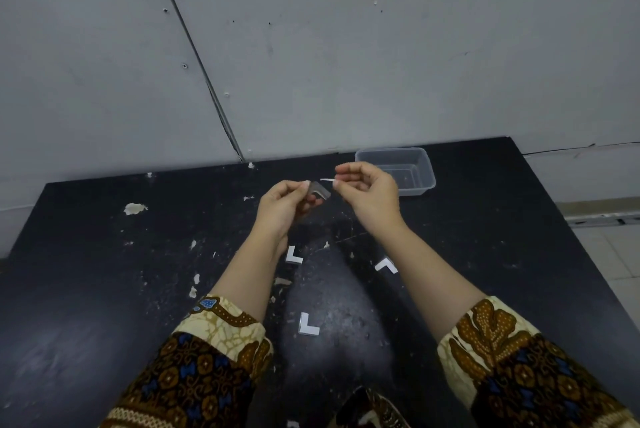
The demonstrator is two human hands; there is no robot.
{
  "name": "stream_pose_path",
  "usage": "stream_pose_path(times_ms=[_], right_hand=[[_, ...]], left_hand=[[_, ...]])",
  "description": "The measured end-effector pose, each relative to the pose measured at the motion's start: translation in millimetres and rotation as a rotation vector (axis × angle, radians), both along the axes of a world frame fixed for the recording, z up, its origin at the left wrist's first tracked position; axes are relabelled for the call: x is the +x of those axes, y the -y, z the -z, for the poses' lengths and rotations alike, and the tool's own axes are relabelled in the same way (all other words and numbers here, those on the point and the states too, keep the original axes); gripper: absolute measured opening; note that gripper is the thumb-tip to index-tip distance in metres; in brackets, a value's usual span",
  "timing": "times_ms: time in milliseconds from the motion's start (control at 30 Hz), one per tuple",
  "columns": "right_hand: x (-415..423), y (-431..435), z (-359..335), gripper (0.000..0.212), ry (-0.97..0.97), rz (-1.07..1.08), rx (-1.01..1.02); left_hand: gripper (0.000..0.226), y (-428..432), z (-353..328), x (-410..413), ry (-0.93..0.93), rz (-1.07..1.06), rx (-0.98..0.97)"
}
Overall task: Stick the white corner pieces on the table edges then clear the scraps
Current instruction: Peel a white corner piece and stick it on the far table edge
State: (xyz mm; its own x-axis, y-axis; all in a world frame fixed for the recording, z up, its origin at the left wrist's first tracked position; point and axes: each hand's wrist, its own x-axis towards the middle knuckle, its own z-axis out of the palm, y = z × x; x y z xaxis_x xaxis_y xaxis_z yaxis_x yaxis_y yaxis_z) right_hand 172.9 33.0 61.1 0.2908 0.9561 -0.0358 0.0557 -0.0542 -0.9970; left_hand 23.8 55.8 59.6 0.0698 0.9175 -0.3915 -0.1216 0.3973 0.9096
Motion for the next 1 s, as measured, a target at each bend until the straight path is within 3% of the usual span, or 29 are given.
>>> stream_pose_path(times_ms=[100,233,433,600,733,867,1000], right_hand=[[6.9,0.2,8.2,0.016,0.142,0.099,0.012],[13.2,3.2,21.0,0.025,0.378,-0.096,-0.199],[-5.3,12.1,19.8,0.042,0.241,-0.191,-0.106],[-22.5,11.9,14.1,0.02,0.145,-0.075,0.011],[-29.1,15.2,10.8,0.014,0.248,-0.064,0.054],[-36.9,20.9,9.1,0.013,0.299,-0.044,0.052],[-45.2,23.8,8.5,0.018,0.385,-0.031,0.027]], left_hand=[[0.009,0.3,-0.1,-2.4,0.011,-0.008,-0.005],[0.014,1.2,3.0,-4.9,-0.007,0.011,-0.014],[0.019,2.0,3.8,-8.8,0.071,0.009,-0.051],[0.023,6.2,4.2,-8.3,0.024,0.043,-0.054],[0.028,10.6,2.4,-13.6,0.021,0.087,-0.094],[0.054,14.5,-5.7,-20.0,0.038,0.221,-0.167],[0.044,16.1,-4.9,-19.6,0.068,0.283,-0.188]])
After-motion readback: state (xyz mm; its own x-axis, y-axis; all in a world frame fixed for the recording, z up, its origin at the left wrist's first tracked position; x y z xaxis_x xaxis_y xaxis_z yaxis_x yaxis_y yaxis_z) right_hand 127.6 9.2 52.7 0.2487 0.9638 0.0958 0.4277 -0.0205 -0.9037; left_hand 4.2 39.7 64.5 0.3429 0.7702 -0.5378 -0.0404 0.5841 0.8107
